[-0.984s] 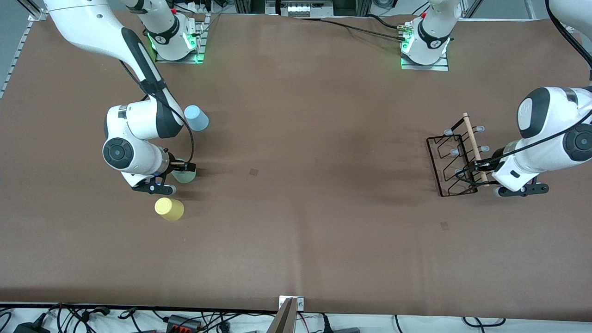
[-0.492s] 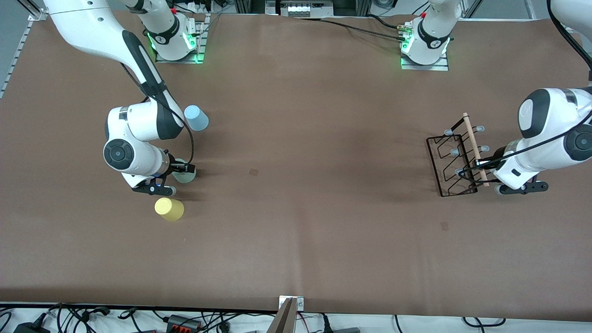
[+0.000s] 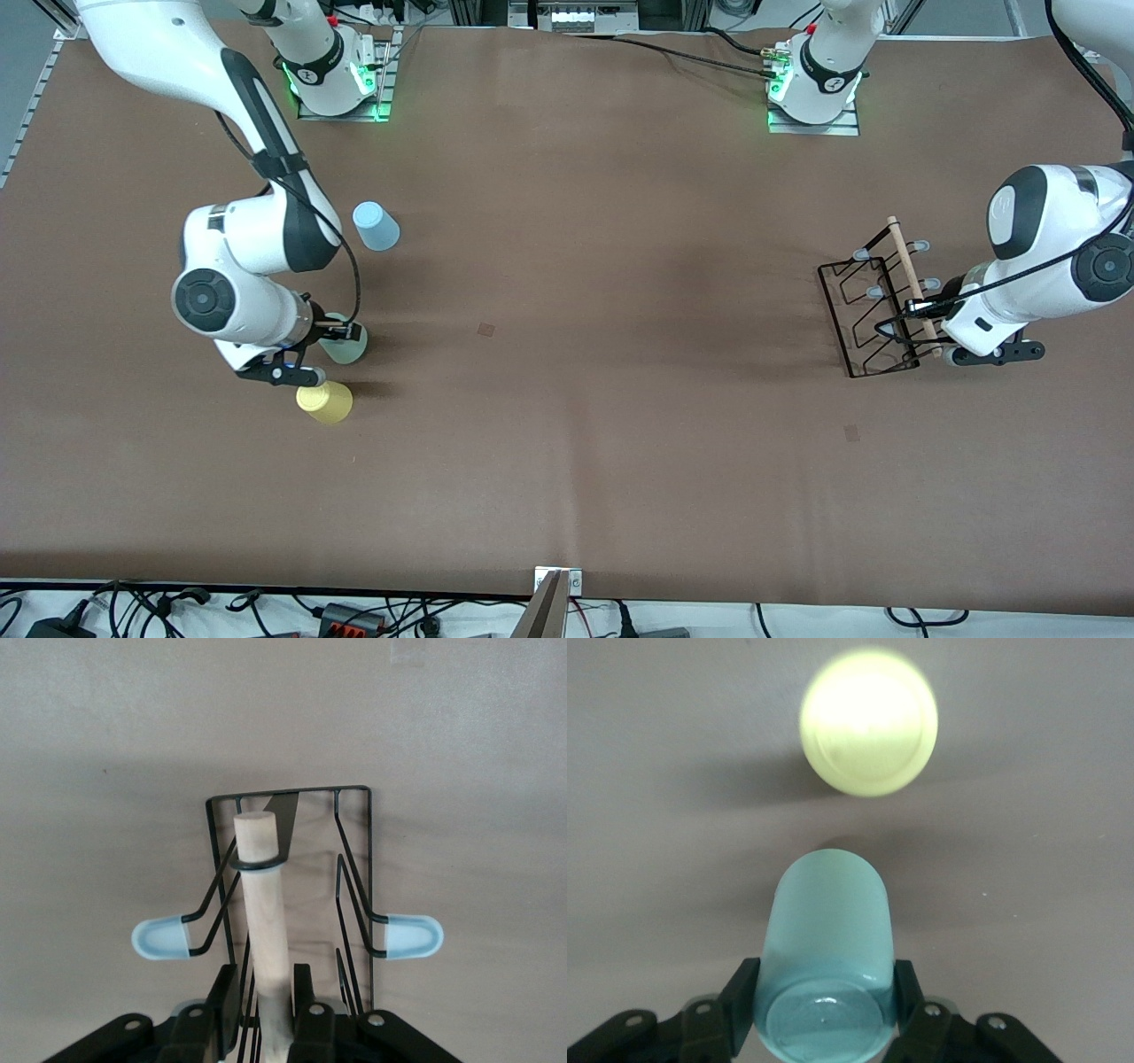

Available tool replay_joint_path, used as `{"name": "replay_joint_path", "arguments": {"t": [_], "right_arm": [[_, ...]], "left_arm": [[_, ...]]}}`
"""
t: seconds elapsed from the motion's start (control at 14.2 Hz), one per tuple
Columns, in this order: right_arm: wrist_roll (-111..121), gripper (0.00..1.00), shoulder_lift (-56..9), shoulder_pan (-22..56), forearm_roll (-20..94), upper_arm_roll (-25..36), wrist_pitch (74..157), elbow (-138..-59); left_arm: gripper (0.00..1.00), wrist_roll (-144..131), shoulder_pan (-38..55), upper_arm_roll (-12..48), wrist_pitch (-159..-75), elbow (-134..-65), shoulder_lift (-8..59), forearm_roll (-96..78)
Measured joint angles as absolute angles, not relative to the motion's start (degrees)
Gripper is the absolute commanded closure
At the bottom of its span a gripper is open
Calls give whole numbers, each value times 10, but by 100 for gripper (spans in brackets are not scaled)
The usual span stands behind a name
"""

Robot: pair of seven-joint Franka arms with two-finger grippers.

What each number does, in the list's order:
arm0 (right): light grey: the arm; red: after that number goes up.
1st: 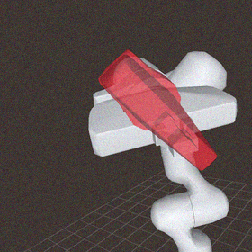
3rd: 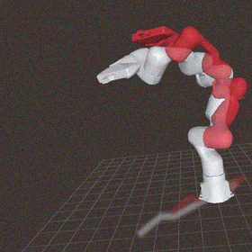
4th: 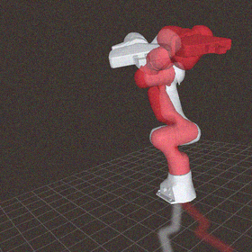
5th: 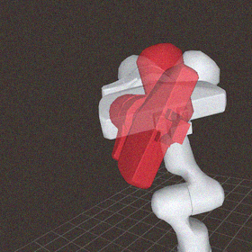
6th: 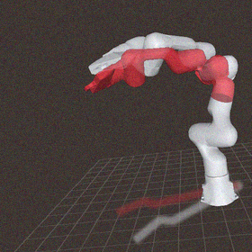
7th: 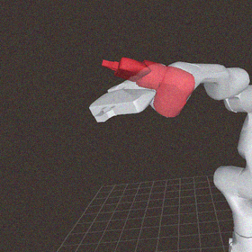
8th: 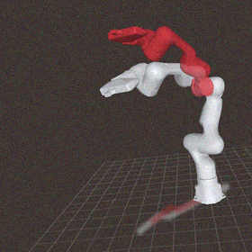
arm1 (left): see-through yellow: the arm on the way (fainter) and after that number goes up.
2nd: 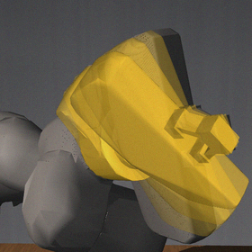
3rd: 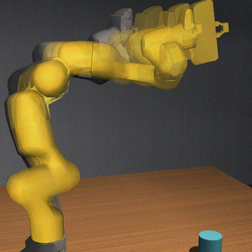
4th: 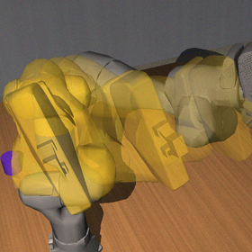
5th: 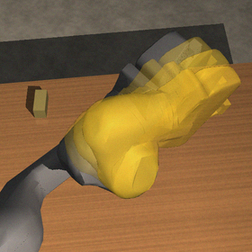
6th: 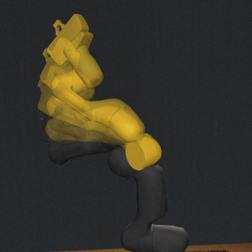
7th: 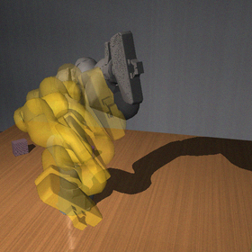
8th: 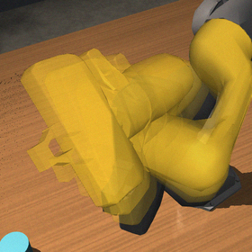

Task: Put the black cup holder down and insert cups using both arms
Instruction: 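Grasp the cup with the right gripper while the left gripper grips the rack, then carry the black wire rack with the left gripper to mid-table and release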

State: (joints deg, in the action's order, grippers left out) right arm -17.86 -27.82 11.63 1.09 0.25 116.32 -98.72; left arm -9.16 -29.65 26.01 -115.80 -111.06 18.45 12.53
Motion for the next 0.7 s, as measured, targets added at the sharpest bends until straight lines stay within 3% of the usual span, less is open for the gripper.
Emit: {"name": "replay_joint_path", "arguments": {"t": [0.14, 0.35, 0.7], "right_arm": [[-178, 77, -273, 116, 11, 3, 1098, -922], [-177, 76, -268, 115, 11, 5, 1016, -843], [-156, 76, -268, 99, 11, 9, 999, -828]], "left_arm": [[99, -94, -297, 260, -1158, -1112, 183, 125], [99, -106, -299, 264, -1161, -1111, 182, 120], [100, -164, -293, 359, -1137, -1060, 180, 72]]}}
